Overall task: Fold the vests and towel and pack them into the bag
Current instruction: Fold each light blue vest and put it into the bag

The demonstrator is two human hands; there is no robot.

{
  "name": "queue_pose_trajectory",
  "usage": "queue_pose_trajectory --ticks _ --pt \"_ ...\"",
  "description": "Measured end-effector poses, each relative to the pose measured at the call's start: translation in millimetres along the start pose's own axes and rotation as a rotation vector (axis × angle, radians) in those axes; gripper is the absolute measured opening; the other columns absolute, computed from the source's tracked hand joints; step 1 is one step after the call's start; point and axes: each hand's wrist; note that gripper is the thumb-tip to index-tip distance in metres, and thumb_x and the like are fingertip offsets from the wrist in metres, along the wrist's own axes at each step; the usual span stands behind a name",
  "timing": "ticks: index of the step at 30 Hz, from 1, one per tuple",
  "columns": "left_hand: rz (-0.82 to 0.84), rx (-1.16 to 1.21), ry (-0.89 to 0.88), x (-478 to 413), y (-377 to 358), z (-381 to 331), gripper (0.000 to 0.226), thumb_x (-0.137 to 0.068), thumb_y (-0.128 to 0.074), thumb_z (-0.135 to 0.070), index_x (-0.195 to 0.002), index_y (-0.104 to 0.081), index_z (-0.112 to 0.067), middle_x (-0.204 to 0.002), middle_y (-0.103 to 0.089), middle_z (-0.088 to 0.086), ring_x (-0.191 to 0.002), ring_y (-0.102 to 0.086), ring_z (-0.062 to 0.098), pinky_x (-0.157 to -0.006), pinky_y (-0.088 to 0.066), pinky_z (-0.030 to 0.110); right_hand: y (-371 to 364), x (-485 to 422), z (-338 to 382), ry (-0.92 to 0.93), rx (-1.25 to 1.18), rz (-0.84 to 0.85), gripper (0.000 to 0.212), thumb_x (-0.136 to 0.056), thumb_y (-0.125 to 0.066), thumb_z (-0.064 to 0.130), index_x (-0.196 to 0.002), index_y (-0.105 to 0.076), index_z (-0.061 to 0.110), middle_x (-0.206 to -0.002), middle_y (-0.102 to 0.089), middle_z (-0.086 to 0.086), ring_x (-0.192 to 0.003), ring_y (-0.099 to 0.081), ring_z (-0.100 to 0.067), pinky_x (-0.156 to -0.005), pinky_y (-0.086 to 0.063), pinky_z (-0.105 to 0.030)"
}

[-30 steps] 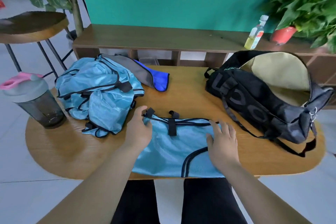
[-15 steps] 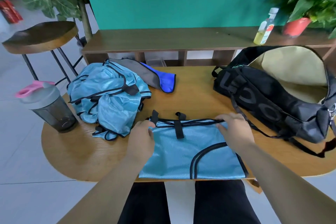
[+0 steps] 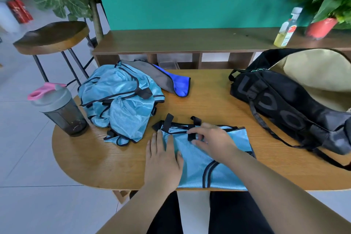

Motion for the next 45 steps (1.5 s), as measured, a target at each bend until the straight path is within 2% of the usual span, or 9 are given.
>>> queue_pose_trajectory --ticks 5,7,14,20,27,31,37,41,45 --pt "0.016 -0.006 0.010 0 -1 0 0.079 -0.098 0.003 -0.054 -0.169 -0.007 -0.021 -0.174 0.006 0.018 -0.162 0.005 0.034 -0.131 -0.002 0.050 10 -23 18 -0.339 -0.562 -0.253 0.012 -0.103 -0.067 0.027 -0.114 -0.072 0.029 -0.083 -0.077 0.010 -0.071 -0.073 -0.012 -0.060 -0.061 -0.034" --pt "0.031 0.019 0.026 0 2 0 0.078 -0.098 0.000 -0.054 -0.169 -0.009 -0.022 -0.175 0.005 0.018 -0.162 0.004 0.034 -0.131 -0.001 0.049 15 -28 21 -0.419 -0.703 -0.322 0.014 -0.105 -0.062 0.023 -0.118 -0.068 0.028 -0.086 -0.079 0.011 -0.075 -0.076 -0.008 -0.067 -0.064 -0.040" --pt "0.033 0.261 0.080 -29 28 14 0.055 -0.099 -0.056 -0.040 -0.152 -0.040 -0.038 -0.156 -0.036 0.001 -0.144 -0.028 0.027 -0.119 -0.030 0.044 -21 -3 0 -0.091 -0.309 -0.223 0.052 -0.105 -0.057 0.013 -0.149 -0.049 0.040 -0.133 -0.065 0.021 -0.127 -0.055 0.007 -0.106 -0.048 -0.022" --pt "0.007 0.654 0.141 -74 34 33 0.028 -0.090 -0.074 -0.035 -0.106 -0.051 -0.035 -0.103 -0.060 -0.007 -0.105 -0.051 0.018 -0.084 -0.050 0.035 -27 2 -1 -0.071 -0.219 -0.198 0.058 -0.104 -0.060 0.016 -0.149 -0.037 0.046 -0.143 -0.052 0.021 -0.128 -0.054 0.000 -0.104 -0.048 -0.026" --pt "0.079 0.786 -0.028 -94 28 41 0.052 -0.095 -0.068 -0.006 -0.132 -0.054 -0.041 -0.134 -0.060 -0.017 -0.118 -0.056 -0.003 -0.085 -0.043 0.007 -35 -5 -10 0.033 -0.111 -0.209 0.050 -0.104 -0.056 0.013 -0.148 -0.054 0.038 -0.147 -0.050 0.021 -0.141 -0.034 0.009 -0.117 -0.033 -0.015" --pt "0.090 0.845 -0.024 -102 24 42 0.046 -0.093 -0.077 -0.022 -0.132 -0.064 -0.042 -0.128 -0.067 -0.015 -0.114 -0.066 0.012 -0.093 -0.055 0.027 -36 -6 -11 0.042 -0.097 -0.216 0.048 -0.104 -0.056 0.010 -0.146 -0.058 0.033 -0.147 -0.051 0.020 -0.143 -0.032 0.006 -0.115 -0.023 -0.007" --pt "-0.110 0.476 0.063 -100 29 23 0.070 -0.092 -0.078 -0.035 -0.152 -0.046 -0.020 -0.150 -0.047 0.006 -0.136 -0.047 0.027 -0.113 -0.042 0.039 -38 -6 -12 0.035 -0.100 -0.210 0.046 -0.104 -0.053 0.012 -0.145 -0.059 0.033 -0.148 -0.049 0.018 -0.143 -0.034 0.004 -0.119 -0.037 -0.024" --pt "-0.520 0.266 -0.125 -60 33 -5 0.038 -0.089 -0.075 -0.020 -0.123 -0.059 -0.017 -0.123 -0.051 0.008 -0.111 -0.051 0.030 -0.095 -0.048 0.043 -36 -5 -9 0.049 -0.099 -0.220 0.046 -0.103 -0.055 0.009 -0.144 -0.061 0.027 -0.147 -0.053 0.015 -0.144 -0.037 -0.001 -0.120 -0.038 -0.028" --pt "-0.345 0.124 -0.328 -34 7 -11 0.017 -0.096 -0.065 -0.023 -0.112 -0.066 -0.023 -0.114 -0.057 -0.006 -0.107 -0.057 0.022 -0.091 -0.049 0.037 -32 -5 -7 0.033 -0.087 -0.211 0.044 -0.103 -0.056 0.011 -0.144 -0.061 0.028 -0.148 -0.054 0.015 -0.143 -0.038 -0.001 -0.118 -0.040 -0.028"
Point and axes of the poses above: each hand's wrist, its own x-axis away from the middle knuckle, its own y-axis out of the back of the hand, z = x × y
